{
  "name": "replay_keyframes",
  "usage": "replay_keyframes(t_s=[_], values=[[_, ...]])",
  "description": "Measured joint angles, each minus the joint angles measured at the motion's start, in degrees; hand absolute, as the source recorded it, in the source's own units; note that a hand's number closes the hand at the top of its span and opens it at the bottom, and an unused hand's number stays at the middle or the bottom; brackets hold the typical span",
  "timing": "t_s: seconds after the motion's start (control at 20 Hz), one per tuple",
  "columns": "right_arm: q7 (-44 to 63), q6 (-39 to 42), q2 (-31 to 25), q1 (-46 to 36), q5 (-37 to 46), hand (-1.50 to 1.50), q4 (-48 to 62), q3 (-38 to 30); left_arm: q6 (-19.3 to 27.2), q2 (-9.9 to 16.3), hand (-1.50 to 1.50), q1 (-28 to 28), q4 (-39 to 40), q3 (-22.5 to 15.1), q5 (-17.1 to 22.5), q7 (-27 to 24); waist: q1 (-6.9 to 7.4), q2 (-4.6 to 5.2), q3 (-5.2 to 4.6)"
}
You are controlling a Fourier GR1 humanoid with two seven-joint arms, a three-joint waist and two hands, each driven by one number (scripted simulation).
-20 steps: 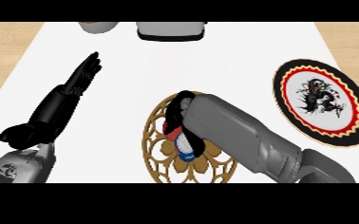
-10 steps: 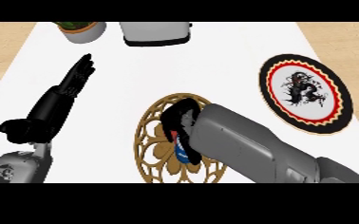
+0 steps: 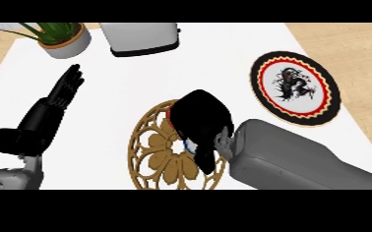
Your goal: Pick the can from the placemat and place it in the plate
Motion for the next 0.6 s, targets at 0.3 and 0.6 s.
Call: replay_keyframes(t_s=[0.3, 0.6], values=[[-0.27, -10.04, -10.07, 8.55, 6.64, 1.5, -16.98, -2.11, 0.19, 0.84, 0.0, 1.79, -0.95, 1.7, 0.46, -0.88, -1.31, 0.77, -0.16], [-0.6, -19.44, -23.5, 20.18, 12.92, 1.5, -31.78, -7.38, -0.41, 1.37, 0.0, 2.94, -2.32, 2.56, 0.97, -2.2, -0.77, 2.07, -0.3]])
